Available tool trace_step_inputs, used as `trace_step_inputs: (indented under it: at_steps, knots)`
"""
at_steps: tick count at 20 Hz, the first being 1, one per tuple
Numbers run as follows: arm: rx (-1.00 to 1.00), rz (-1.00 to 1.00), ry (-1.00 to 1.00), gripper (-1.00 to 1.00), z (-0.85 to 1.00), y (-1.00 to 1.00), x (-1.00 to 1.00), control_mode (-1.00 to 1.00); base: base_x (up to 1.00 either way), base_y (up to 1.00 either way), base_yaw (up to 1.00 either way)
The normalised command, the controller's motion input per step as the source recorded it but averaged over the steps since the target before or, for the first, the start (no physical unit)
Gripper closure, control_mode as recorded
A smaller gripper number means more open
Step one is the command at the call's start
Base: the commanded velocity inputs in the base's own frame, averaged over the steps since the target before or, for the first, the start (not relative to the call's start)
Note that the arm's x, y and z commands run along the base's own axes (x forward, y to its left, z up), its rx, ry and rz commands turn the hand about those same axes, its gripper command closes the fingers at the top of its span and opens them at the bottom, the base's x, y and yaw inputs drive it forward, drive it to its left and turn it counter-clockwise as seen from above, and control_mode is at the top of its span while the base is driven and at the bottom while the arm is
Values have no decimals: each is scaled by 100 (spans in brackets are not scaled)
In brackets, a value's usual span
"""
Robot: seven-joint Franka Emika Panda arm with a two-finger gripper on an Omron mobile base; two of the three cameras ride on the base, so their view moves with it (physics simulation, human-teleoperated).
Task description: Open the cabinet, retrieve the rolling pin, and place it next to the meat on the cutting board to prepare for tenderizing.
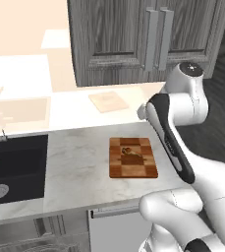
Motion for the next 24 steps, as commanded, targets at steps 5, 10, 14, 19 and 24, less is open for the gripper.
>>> trace_step_inputs:
  at_steps: [5,10,14,19,24]
  knots:
    - [-11,-2,-41,-100,33,0,-61,-100,0,0,0]
    - [-2,-2,-36,-100,46,-10,-38,-100,0,0,0]
    - [0,0,-33,-100,59,-41,-21,-100,0,0,0]
    - [0,0,-34,-100,60,-35,-10,-100,0,0,0]
    - [3,0,-28,-100,61,-8,0,-100,0,0,0]
